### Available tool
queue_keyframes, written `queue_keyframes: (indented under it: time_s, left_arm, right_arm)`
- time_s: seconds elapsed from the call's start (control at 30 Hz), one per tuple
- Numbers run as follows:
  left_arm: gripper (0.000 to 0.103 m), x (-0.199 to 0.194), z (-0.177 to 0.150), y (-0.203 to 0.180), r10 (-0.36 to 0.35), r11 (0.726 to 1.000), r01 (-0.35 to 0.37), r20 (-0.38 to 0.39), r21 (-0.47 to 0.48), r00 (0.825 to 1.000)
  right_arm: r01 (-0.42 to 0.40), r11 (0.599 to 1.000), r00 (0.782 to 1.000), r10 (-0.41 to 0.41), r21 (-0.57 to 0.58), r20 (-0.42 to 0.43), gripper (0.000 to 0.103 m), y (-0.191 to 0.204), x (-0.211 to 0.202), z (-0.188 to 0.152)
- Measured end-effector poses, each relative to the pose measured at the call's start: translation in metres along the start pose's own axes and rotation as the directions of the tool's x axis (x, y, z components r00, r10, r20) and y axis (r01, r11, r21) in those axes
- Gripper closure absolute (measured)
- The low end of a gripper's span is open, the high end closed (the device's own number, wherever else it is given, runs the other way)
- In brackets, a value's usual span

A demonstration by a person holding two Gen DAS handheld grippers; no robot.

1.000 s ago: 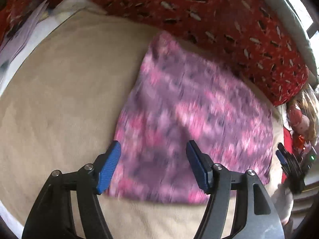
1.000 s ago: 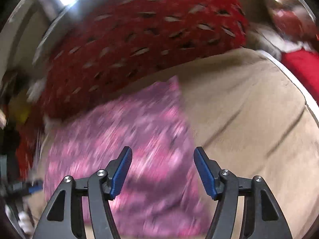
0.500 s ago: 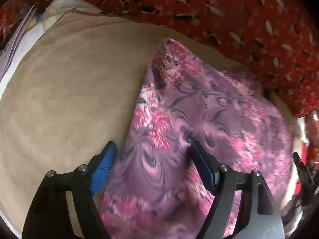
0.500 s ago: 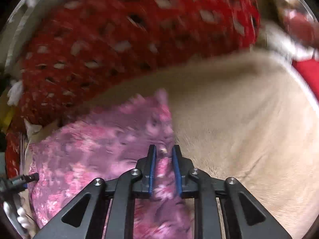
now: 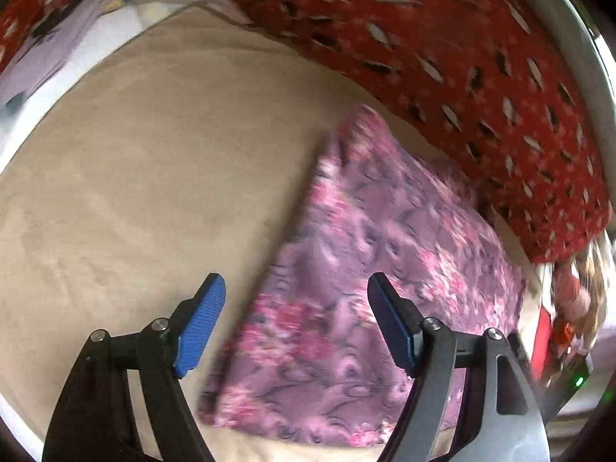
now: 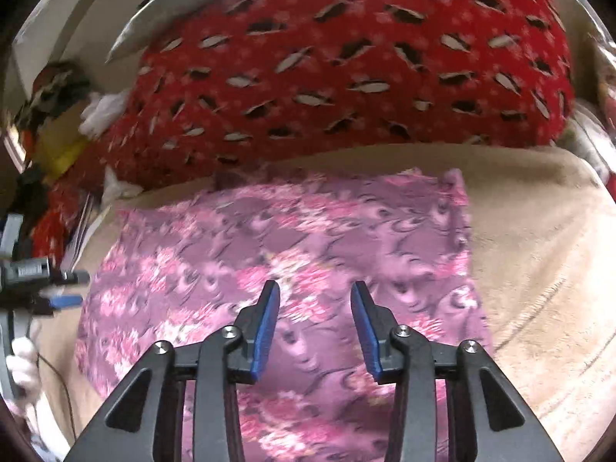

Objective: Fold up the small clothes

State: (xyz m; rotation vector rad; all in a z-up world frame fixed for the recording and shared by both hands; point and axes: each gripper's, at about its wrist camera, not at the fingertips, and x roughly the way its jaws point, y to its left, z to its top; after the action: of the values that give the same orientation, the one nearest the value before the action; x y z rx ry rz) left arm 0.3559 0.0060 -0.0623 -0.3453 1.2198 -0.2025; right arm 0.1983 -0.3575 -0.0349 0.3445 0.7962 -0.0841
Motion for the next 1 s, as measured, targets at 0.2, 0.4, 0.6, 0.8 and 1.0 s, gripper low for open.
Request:
queue_keyframes:
  time_s: [0.2,0.4,0.6,0.8,1.0]
  left_arm:
    - [0.027,0.019,0.005,0.035,-0.074,0.990,0.060,-0.105,-0.128,0.992]
    - [0.016,0.035,-0.005,0.007,-0.118,0.993,0.114,-0.148,-0.035,0.982]
    - [0.034,0.046,-0.016,-0.037,-0.012,0.984,0.042,-0.168,0.174,0.986]
    - [0.079,0.030,-0.018,-0.056,0.053,0.972,-0.018,-0.143,0.236,0.988]
    - [0.086,0.006,-0.018,-0.057,-0.017,0.982,0.040,-0.128,0.182,0.992]
  right_arm:
    - [0.054,0.993,0.995,-0.062,-0.103,-0.079,0.051,0.012,0.015,-0.020]
    - [0.017,0.991,0.997,-0.026,-0.134,-0.067,0.050,0.003,0.015,-0.026]
    - [-0.004,0.988,0.999,0.012,-0.153,0.049,0.047,-0.002,0.011,-0.039]
    - [-0.035,0.990,0.997,0.043,-0.135,0.057,0.046,-0.007,0.010,-0.038]
    - [-0.024,0.990,0.999,0.029,-0.142,0.026,0.047,-0.006,0.006,-0.035]
